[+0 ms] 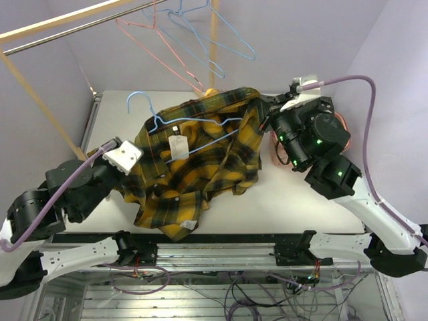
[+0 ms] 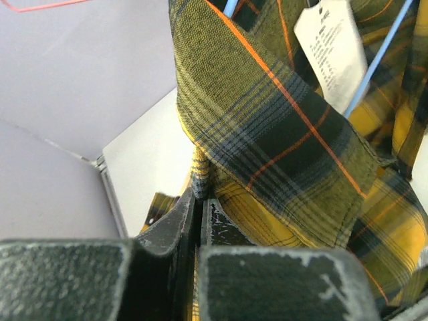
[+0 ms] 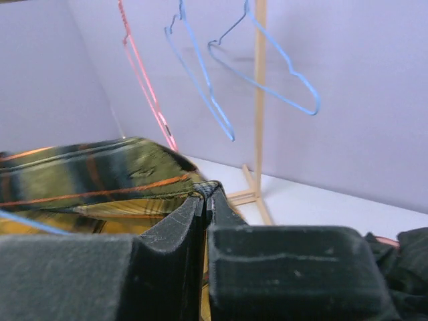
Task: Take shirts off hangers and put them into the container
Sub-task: Remove the shirt from the hanger.
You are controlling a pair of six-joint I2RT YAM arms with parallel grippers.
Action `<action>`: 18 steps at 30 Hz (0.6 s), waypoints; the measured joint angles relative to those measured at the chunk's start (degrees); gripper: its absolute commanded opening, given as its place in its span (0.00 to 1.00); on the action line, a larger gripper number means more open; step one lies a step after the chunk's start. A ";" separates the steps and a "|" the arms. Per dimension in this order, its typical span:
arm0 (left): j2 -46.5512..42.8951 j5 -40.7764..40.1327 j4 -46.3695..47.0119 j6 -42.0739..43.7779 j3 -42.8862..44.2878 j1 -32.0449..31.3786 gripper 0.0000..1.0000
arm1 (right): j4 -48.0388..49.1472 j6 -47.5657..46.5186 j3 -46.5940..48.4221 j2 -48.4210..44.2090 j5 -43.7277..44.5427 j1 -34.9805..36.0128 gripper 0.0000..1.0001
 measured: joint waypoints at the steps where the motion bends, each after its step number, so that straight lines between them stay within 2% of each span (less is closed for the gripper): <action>1: -0.66 1.38 -0.28 -0.02 0.00 0.00 0.07 | -0.96 -1.03 1.31 0.04 1.16 0.07 0.00; 8: -4.44 10.40 -1.27 0.04 0.00 0.00 0.07 | -5.70 -5.49 6.54 2.01 2.89 0.52 0.00; 18: -6.73 12.52 -2.82 0.02 0.00 0.00 0.07 | -21.66 -4.44 19.32 4.42 -2.40 0.68 0.00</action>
